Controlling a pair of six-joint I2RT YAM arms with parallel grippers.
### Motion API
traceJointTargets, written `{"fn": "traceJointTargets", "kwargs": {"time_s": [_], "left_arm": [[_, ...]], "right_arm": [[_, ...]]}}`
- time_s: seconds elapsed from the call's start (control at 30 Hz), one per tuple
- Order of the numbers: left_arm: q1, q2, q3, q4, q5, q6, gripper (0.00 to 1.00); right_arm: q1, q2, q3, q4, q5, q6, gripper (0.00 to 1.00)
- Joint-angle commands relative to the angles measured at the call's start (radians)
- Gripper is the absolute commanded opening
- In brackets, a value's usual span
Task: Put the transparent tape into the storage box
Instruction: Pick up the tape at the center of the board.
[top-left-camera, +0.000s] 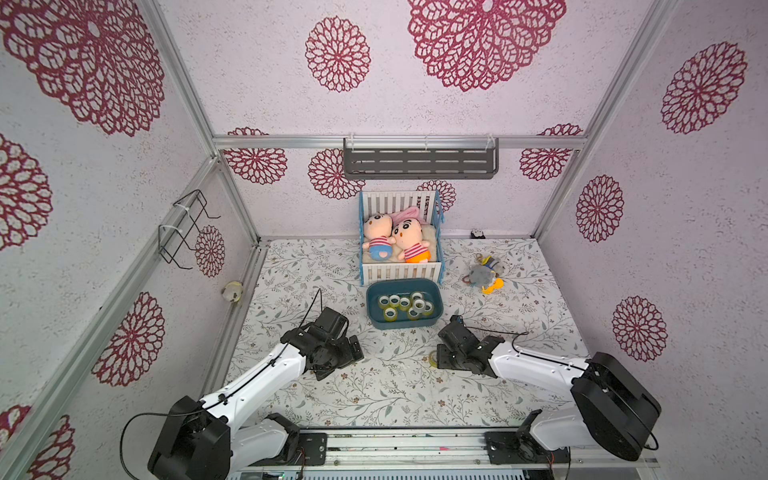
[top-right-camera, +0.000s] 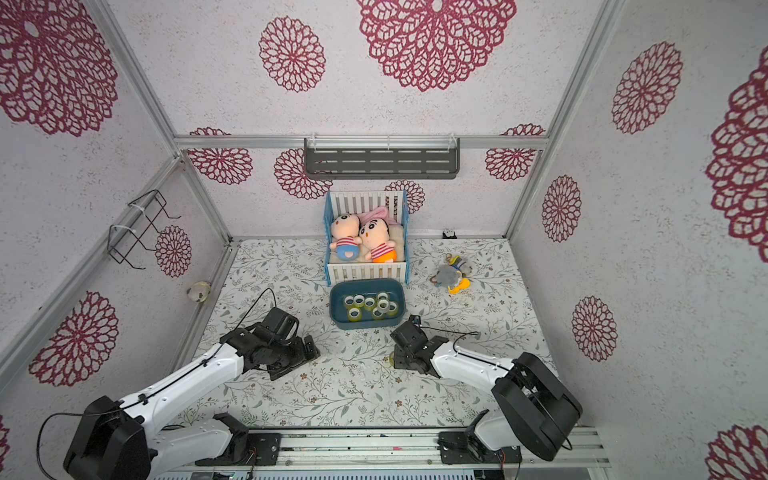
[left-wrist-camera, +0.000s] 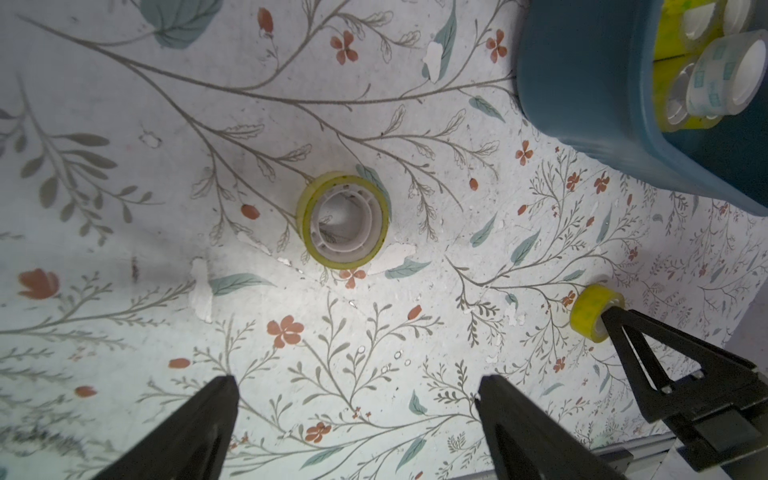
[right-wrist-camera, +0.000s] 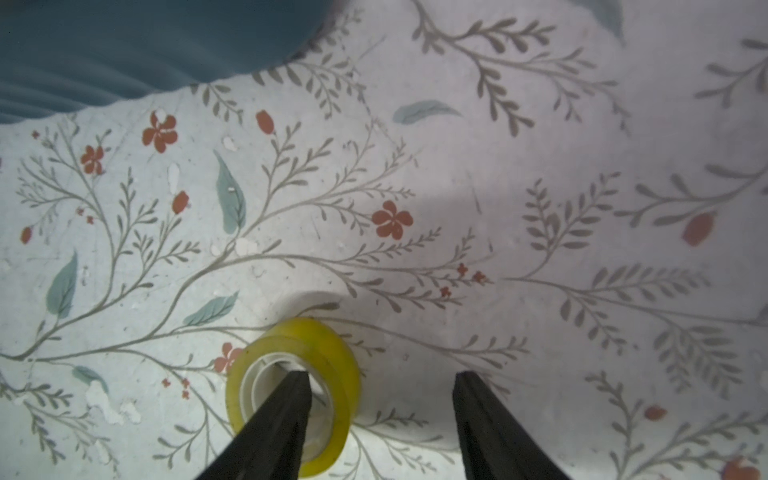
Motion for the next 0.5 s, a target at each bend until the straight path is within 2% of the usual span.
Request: {"fn": "traceJointTargets", "kwargs": {"time_s": [0.0,0.33,0.47], "left_arm": [[0.004,-0.010,-0.008,0.001,-0.021,0.019,0.97],[0.004,0.002,-0.009,0.012,-0.021,0.020,0.97],[0.005,0.007,-0.009,0.017,-0.021,0.020,0.97]], "right_arm": [[-0.006,0.013,-0.002,0.033,-0.010,-0.004,0.62],[0.005,0.010,-0.051,-0.009,0.070,0.020,0.59],[0.016,0.035,-0.067,-0.001,0.073,0.028,0.52]]}}
